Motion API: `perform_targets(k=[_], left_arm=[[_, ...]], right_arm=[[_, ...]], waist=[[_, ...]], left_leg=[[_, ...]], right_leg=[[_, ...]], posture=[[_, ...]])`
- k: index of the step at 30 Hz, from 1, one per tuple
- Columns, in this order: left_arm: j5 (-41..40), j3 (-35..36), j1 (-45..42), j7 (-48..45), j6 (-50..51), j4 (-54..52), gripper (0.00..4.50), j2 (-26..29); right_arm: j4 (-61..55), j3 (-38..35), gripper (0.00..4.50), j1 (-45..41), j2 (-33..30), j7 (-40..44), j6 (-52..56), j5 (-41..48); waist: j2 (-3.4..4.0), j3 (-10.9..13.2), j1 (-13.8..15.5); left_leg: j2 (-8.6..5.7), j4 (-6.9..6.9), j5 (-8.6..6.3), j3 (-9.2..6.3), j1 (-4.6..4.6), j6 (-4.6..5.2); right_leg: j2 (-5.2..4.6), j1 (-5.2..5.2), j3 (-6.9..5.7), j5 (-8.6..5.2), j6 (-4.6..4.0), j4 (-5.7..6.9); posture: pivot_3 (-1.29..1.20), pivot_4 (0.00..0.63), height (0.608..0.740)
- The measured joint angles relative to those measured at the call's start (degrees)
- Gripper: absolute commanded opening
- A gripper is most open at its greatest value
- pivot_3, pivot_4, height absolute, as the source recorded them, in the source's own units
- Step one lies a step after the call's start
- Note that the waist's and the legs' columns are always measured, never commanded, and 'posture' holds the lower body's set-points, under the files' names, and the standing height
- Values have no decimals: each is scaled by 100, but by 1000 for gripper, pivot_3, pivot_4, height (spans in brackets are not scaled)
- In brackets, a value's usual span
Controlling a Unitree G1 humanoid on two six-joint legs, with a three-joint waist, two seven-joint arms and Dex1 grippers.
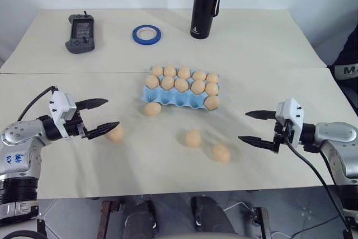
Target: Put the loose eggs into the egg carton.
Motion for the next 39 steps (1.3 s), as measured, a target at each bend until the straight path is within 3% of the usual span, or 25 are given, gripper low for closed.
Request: perform_targets(k=[12, 21, 26, 31, 39], left_arm=[[17, -3, 1, 338, 223, -52, 4461, -3], [-156, -259, -250, -481, -19, -118, 4461, -228], [-153, -527, -399, -859, -192, -97, 4461, -415], [-106, -659, -556, -1055, -409, 29, 4461, -496], [-149, -708, -457, -1261, -407, 64, 4461, -566]], right_arm=[[-350, -149, 4500, 15, 0, -460, 296, 165], [-2886, -902, 4500, 1381, -144, -1381, 2042, 1143], [-3764, -890, 4500, 1736, -250, -1760, 2612, 1455], [-3708, -442, 4500, 2028, -252, -1947, 2416, 1060], [-2377, 600, 4500, 1841, 156, -1900, 1154, 28]], waist=[[0, 0, 7], [-2, -1, 144], [-5, -3, 142], [-18, -11, 155], [-21, -13, 146]], left_leg=[[0, 13, -1, -2, 0, 4], [-1, 5, -7, -8, -1, 1], [-3, 13, -6, -4, -1, 13], [-5, 18, -6, -7, -1, 21], [-2, 27, -7, -3, -1, 22]], right_leg=[[-1, 3, 4, 0, 0, 5], [-2, 4, 3, 0, 0, -3], [-3, 7, 7, 0, -3, -4], [-5, 12, 6, 1, -5, -4], [-1, 9, 6, 2, -3, 1]], posture=[[0, 150, 740], [0, 150, 740], [0, 150, 740], [0, 150, 740], [0, 150, 740]])
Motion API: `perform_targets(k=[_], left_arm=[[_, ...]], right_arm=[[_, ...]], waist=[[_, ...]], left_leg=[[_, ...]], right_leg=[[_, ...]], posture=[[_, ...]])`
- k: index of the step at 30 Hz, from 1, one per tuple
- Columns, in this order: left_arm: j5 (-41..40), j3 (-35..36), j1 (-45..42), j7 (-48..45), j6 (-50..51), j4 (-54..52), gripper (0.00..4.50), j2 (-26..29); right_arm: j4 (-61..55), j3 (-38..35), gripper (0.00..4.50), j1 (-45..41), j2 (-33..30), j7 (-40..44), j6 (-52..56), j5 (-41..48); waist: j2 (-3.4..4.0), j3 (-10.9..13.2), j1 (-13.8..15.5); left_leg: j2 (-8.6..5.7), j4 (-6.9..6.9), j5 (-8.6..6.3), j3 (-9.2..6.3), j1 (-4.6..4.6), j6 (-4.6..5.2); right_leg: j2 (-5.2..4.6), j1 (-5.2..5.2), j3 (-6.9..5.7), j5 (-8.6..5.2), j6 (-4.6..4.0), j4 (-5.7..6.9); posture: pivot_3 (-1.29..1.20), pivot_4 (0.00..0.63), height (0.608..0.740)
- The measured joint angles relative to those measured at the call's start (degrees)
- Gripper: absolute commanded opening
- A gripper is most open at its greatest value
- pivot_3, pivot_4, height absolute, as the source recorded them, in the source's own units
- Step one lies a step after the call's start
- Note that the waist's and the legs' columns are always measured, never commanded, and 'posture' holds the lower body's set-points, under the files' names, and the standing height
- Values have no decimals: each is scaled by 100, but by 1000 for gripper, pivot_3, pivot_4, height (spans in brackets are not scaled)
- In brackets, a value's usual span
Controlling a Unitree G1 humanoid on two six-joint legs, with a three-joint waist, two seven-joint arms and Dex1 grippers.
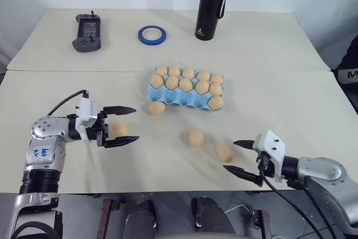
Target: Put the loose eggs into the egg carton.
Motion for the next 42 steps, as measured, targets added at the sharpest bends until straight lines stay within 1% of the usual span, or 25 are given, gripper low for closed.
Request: perform_targets(k=[6, 9, 14, 16, 18, 21, 27, 31, 35, 38, 42], left_arm=[[-43, 70, 234, -36, 4, -71, 4461, 24], [-200, 183, 271, -38, 35, -133, 4500, 15], [-248, 319, 466, -37, 60, -175, 4500, 23], [-262, 380, 564, -8, 67, -207, 4500, 23], [-270, 458, 636, 53, 72, -267, 4500, 23], [-277, 538, 718, 122, 72, -358, 4500, 23], [-286, 814, 1239, 325, 44, -382, 4500, 24], [-287, 996, 1408, 507, -2, -416, 4500, 23], [-285, 1151, 1605, 697, -4, -439, 4500, 33], [-266, 1196, 1697, 951, 168, -456, 4500, 152], [-200, 1244, 1731, 1226, 330, -480, 4500, 265]], right_arm=[[1073, 363, 4500, -525, 298, 270, -834, -277], [1378, 417, 3900, -662, 413, 329, -1098, -365], [1573, 407, 2124, -743, 476, 366, -1266, -366], [1572, 404, 1533, -766, 532, 364, -1258, -352], [1565, 400, 1216, -783, 607, 356, -1213, -308], [1559, 397, 1090, -903, 634, 343, -1131, -293], [1446, 178, 1064, -1486, 643, 295, -832, -48], [1347, 133, 1057, -1827, 643, 295, -649, 33], [1354, 135, 1048, -2456, 741, 154, -409, 88], [1453, 252, 1039, -3202, 1081, -71, -120, 84], [1825, 575, 1039, -3939, 1466, -174, 28, -11]], waist=[[-22, -13, -49], [-40, -25, -69], [-42, -27, -97], [-42, -27, -109], [-42, -27, -122], [-41, -27, -135], [-38, -25, -149], [-39, -25, -125], [-37, -24, -155], [-37, -24, -193], [-36, -24, -183]], left_leg=[[4, 13, 0, 1, 7, 1], [6, 15, 2, -1, 7, 7], [5, 12, -5, -5, 6, 0], [6, 9, -3, -6, 6, 0], [7, 3, 8, -5, 5, 14], [6, -5, 9, 0, 5, 13], [8, -21, 7, -3, 5, 11], [7, -30, 6, -8, 4, 9], [6, -33, 5, 1, 2, 7], [17, -34, 3, 1, 2, 2], [20, -44, 9, 0, 2, -17]], right_leg=[[1, 10, -1, 3, -3, 1], [-2, 12, -6, 16, -18, 1], [-7, 12, -6, 21, -28, 0], [-7, 10, -8, 22, -27, -1], [-6, 7, -8, 23, -24, -1], [-7, 1, -8, 24, -23, -2], [-7, -7, -12, 23, -24, -4], [-10, -8, -18, 21, -28, -9], [-16, -12, -16, 21, -28, -14], [-15, -19, -16, 20, -31, -10], [-11, -28, -22, 17, -37, -5]], posture=[[0, 150, 740], [0, 150, 740], [0, 150, 740], [0, 150, 740], [0, 150, 740], [0, 150, 740], [0, 150, 740], [0, 150, 740], [0, 150, 740], [0, 150, 740], [0, 150, 740]])
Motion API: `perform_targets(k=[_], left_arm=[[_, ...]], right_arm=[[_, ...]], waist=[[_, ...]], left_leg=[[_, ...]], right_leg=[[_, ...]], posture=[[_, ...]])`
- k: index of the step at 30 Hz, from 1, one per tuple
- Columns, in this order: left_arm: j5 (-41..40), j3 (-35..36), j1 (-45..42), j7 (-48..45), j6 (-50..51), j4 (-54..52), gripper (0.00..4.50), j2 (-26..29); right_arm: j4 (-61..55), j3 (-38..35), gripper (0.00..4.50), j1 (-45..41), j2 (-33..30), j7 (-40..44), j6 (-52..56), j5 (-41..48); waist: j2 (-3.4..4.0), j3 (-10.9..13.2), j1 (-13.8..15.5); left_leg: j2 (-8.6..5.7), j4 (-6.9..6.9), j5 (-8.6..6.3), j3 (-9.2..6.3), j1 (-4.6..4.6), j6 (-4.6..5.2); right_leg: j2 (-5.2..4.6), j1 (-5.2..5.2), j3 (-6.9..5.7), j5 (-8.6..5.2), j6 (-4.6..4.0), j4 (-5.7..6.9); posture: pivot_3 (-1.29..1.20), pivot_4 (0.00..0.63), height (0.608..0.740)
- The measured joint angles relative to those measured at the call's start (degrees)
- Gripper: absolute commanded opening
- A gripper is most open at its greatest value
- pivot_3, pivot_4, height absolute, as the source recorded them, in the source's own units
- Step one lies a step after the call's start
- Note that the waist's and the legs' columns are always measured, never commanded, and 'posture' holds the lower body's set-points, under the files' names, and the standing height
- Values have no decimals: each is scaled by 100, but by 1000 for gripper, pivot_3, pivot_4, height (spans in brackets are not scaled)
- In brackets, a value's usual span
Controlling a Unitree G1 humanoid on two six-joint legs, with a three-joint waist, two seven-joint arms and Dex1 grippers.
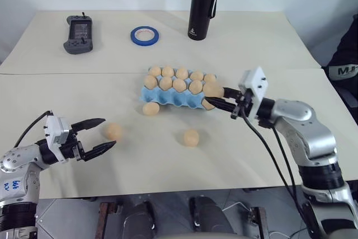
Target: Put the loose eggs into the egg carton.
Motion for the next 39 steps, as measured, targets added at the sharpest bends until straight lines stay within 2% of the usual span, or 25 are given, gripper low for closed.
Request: perform_targets(k=[5, 14, 24, 29, 33, 39], left_arm=[[22, -3, 41, 210, 142, -101, 4500, 58], [66, 9, 78, 277, 69, -102, 4500, 139], [64, 10, -99, 305, 24, -116, 4500, 139], [64, 4, -198, 240, 27, -114, 4500, 139], [64, -17, -280, 186, 28, -85, 4500, 141], [59, -25, -401, -4, -105, -56, 4500, 150]], right_arm=[[780, 282, 1039, -565, 333, -55, 16, -258], [1795, 567, 1039, -872, 437, 170, -339, -744], [1989, 684, 4369, -888, 563, 369, -376, -919], [1804, 679, 4462, -880, 513, 433, -318, -917], [1255, 592, 4462, -744, 209, 603, -110, -803], [278, -42, 4462, 180, -543, 1007, 311, -193]], waist=[[0, 0, 17], [1, 1, 17], [1, 1, -91], [2, 1, -133], [2, 1, -116], [1, 0, -60]], left_leg=[[-2, 1, -9, 12, -11, -7], [2, 4, -10, 39, -27, -10], [6, 4, -6, 54, -33, -14], [8, 3, -6, 57, -34, -15], [9, 4, -5, 55, -38, -16], [6, 6, -7, 50, -42, -14]], right_leg=[[4, -11, -12, 0, 3, -3], [5, -48, -12, -1, 10, 5], [8, -66, -3, -1, 11, 19], [11, -71, -1, 0, 11, 20], [11, -72, -2, -1, 12, 19], [9, -70, -4, -1, 13, 12]], posture=[[0, 150, 740], [0, 150, 740], [0, 150, 740], [0, 150, 740], [0, 150, 740], [0, 150, 740]])
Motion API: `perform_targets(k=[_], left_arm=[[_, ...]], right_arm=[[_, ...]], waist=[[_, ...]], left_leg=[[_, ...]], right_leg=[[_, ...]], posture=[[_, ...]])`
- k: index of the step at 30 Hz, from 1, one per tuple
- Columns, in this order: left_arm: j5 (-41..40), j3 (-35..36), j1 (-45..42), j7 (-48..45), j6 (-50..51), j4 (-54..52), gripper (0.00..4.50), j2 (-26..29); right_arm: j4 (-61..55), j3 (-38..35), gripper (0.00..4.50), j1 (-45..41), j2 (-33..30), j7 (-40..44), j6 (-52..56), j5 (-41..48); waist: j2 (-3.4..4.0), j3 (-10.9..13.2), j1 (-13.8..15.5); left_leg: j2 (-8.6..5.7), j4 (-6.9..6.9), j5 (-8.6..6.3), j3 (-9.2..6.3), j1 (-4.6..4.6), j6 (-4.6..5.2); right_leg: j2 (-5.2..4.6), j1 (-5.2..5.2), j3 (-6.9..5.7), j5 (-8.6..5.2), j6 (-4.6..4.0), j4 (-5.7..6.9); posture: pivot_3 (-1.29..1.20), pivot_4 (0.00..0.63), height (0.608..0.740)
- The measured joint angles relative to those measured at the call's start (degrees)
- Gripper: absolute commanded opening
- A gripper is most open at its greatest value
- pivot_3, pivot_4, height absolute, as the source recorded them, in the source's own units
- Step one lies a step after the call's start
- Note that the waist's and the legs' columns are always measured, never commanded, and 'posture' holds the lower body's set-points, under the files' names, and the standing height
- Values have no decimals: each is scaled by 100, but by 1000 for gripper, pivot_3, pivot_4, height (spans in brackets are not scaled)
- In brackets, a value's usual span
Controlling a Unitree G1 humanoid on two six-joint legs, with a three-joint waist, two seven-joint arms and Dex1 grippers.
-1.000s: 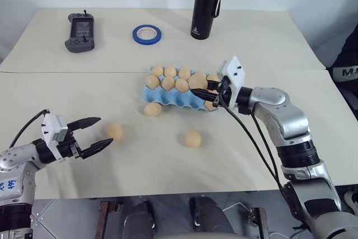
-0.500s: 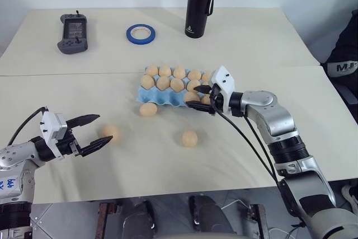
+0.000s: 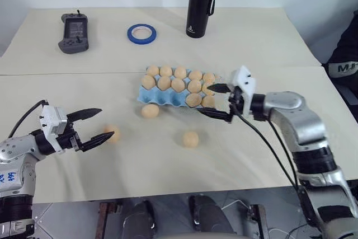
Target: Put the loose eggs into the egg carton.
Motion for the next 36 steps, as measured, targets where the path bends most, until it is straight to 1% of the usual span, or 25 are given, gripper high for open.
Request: perform_targets(k=[5, 9, 13, 16, 20, 24, 29, 33, 36], left_arm=[[-14, -13, -107, -151, -212, 148, 4500, -53], [-47, -72, -288, -315, -334, 218, 4500, -172], [-49, -135, -464, -515, -400, 281, 4500, -203], [-49, -235, -521, -654, -431, 436, 4500, -224], [-56, -362, -761, -922, -494, 608, 4500, -302], [-63, -410, -944, -1134, -536, 820, 4500, -346], [-97, -451, -1007, -1352, -568, 898, 4500, -412], [-112, -447, -1043, -1597, -783, 1162, 4500, -410], [-111, -442, -1041, -1708, -942, 1340, 4500, -399]], right_arm=[[-873, -617, 4462, 1553, -825, 440, 231, 474], [-1731, -896, 4462, 2239, -898, 413, 230, 799], [-2331, -869, 4462, 2295, -807, 32, 343, 923], [-2470, -702, 4462, 2219, -671, -301, 485, 912], [-2546, -469, 4462, 2111, -628, -536, 605, 912], [-2524, -141, 4462, 2086, -506, -635, 587, 839], [-2281, 247, 4462, 1931, -315, -787, 466, 531], [-2054, 633, 4462, 1695, 7, -936, 446, 305], [-1733, 911, 4462, 1357, 291, -1041, 407, 87]], waist=[[0, 0, 103], [-1, 0, 79], [-2, -1, 84], [-3, -1, 87], [-4, -3, 106], [-4, -3, 109], [-4, -3, 100], [-5, -3, 98], [-5, -3, 90]], left_leg=[[-1, 3, -2, -3, 0, 2], [0, 8, 1, -2, 12, 7], [-8, 8, 6, -12, 28, 14], [-13, 9, 6, -13, 32, 16], [-14, 7, 6, -17, 30, 18], [-13, 4, 2, -25, 29, 12], [-10, 6, 1, -23, 28, 11], [-8, 11, 2, -23, 28, 11], [-9, 16, 3, -19, 27, 14]], right_leg=[[1, 3, 2, -1, 1, -6], [2, 9, 9, 0, 0, -1], [-2, 27, 9, 5, -9, -2], [-9, 37, 8, 6, -12, -5], [-9, 37, 4, 6, -11, -7], [-4, 37, -2, 7, -10, -6], [0, 33, -4, 7, -8, -5], [2, 33, -3, 7, -8, -1], [0, 33, -2, 7, -9, -1]], posture=[[0, 150, 740], [0, 150, 740], [0, 150, 740], [0, 150, 740], [0, 150, 740], [0, 150, 740], [0, 150, 740], [0, 150, 740], [0, 150, 740]])
